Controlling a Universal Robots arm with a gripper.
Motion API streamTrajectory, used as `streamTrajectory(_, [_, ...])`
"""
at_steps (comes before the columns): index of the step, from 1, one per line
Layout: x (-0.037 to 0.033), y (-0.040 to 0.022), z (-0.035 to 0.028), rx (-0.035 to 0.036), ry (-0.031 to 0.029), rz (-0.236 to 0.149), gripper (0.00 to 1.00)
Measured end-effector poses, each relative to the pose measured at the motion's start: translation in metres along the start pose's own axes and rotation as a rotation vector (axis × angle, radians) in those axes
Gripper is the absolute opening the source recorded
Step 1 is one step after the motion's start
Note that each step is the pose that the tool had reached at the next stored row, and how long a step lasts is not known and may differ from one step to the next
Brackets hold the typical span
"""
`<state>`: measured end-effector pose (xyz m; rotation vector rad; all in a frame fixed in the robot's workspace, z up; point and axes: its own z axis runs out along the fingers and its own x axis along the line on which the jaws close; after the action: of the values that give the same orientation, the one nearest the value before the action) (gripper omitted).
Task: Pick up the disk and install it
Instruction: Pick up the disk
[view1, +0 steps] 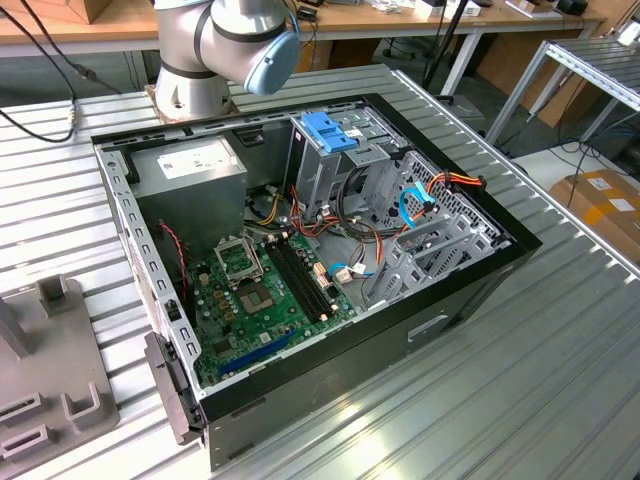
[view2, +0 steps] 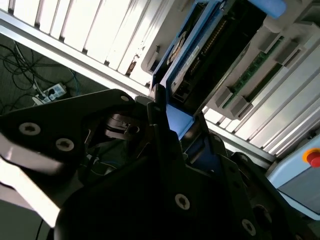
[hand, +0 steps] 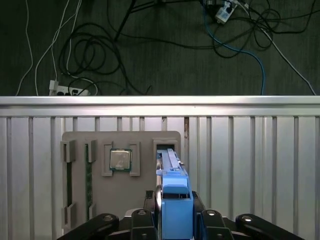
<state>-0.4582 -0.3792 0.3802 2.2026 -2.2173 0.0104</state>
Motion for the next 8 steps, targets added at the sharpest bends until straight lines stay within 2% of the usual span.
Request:
streamTrajectory(2, [0.0002, 0.0001, -0.0117, -0.0001, 0.0000, 0.000, 0.36])
streamTrajectory(3, [0.0003, 0.0001, -0.0204, -0.0001, 0.0000, 0.000, 0.36])
streamTrajectory(6, [0.0005, 0.0002, -0.0326, -0.0001, 0.0001, 0.000, 0.36])
streamTrajectory(8, [0.0006, 0.0003, -0.0382, 0.0001, 0.0000, 0.000, 0.36])
